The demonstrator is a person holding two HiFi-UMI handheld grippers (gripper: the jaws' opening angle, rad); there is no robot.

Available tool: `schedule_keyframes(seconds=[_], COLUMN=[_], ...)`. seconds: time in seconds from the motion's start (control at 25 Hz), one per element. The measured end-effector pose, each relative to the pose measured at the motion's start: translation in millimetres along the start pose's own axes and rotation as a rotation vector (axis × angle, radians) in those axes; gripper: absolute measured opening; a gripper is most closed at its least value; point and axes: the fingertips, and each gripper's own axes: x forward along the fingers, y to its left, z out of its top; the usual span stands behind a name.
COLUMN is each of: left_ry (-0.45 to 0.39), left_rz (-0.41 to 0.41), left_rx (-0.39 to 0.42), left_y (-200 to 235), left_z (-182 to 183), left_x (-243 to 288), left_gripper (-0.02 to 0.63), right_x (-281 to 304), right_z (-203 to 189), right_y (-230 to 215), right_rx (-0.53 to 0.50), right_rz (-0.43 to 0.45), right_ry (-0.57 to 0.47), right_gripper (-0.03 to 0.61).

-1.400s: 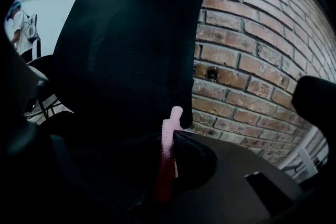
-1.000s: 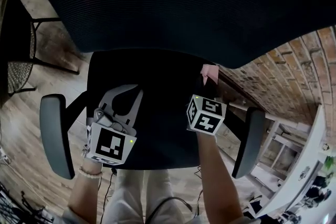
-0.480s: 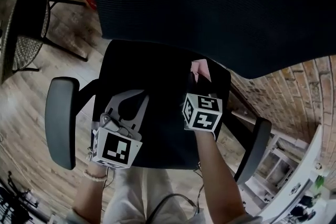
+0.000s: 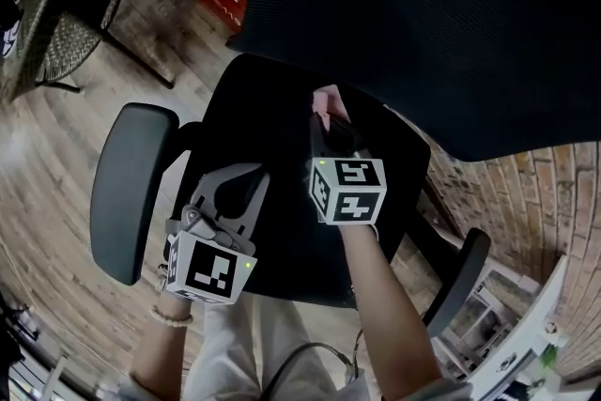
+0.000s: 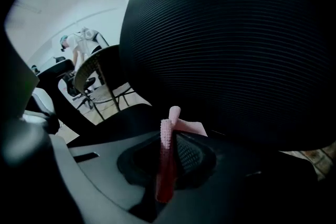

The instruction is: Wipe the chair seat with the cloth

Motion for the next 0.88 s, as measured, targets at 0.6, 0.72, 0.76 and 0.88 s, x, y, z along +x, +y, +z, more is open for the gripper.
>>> schedule_keyframes(seconds=[0.6,0.72,0.76,0.88], left_ry=[-0.001,0.001,0.003,0.008], left_rz=[0.051,0.049,0.044,0.02], left_rx=[-0.05,-0.062,-0.05,-0.024], left_y=[1,-2,-4,-12], left_z=[-16,-16,-15,-12], left_x=[-33,-36,-37,-34], left_gripper=[0.018,0.018,0.018,0.018], right_x=[18,13,10,0], right_z=[18,9,6,-5], right_y=[110,106,102,85], right_rx=[-0.13,-0.14,-0.139,-0.134], right_rz=[0.295,0.27,0.259,0.212], right_ry=[-0.001,0.011,0.013,0.022], right_gripper=[0.055,0.055,0.055,0.055])
